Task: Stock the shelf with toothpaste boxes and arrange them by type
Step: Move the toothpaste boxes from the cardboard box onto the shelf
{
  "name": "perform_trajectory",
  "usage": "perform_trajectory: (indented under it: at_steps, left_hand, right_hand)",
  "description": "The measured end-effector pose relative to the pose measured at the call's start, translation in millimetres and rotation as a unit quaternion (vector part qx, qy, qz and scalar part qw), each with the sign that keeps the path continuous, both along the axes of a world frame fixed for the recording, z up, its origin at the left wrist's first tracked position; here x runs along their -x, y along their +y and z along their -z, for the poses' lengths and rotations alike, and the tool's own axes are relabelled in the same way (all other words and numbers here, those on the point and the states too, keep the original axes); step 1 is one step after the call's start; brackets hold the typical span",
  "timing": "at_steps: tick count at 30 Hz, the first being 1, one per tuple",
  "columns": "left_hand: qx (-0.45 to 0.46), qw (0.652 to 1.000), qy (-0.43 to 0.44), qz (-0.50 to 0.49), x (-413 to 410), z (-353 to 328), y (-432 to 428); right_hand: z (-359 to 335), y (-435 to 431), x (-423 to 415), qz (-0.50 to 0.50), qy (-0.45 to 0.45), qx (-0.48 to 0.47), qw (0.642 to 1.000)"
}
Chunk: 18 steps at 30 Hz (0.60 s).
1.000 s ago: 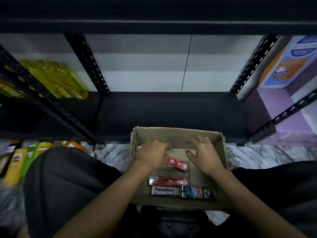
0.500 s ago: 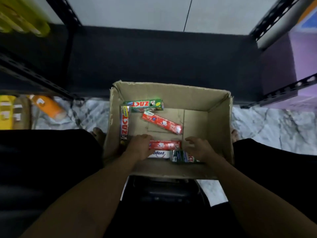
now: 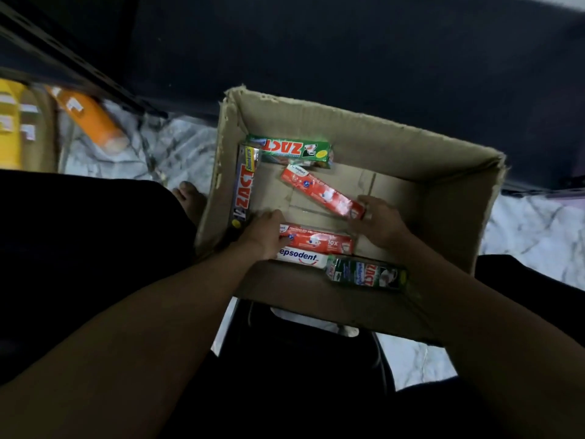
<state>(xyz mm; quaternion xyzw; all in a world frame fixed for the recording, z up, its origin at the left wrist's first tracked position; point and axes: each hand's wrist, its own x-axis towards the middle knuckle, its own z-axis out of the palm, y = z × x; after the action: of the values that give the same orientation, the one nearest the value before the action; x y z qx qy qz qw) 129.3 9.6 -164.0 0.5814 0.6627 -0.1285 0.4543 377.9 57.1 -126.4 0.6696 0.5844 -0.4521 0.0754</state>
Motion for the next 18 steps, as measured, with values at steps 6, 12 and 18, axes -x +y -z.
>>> perform_trajectory:
  at_steps: [6,12,18]
  left_hand:
    - [0.041,0.999,-0.011,-0.030,-1,-1,7]
    - [0.055,0.996,-0.035,-0.059,9,0,12]
    - [0.133,0.959,-0.125,-0.219,5,-15,16]
  right_hand:
    - [27,-1,7,0.012,0.012,0.032,0.999]
    - [33,-8,14,-0.034,0.005,0.062,0.997]
    - [43,-10,17,0.051,0.028,0.105,0.993]
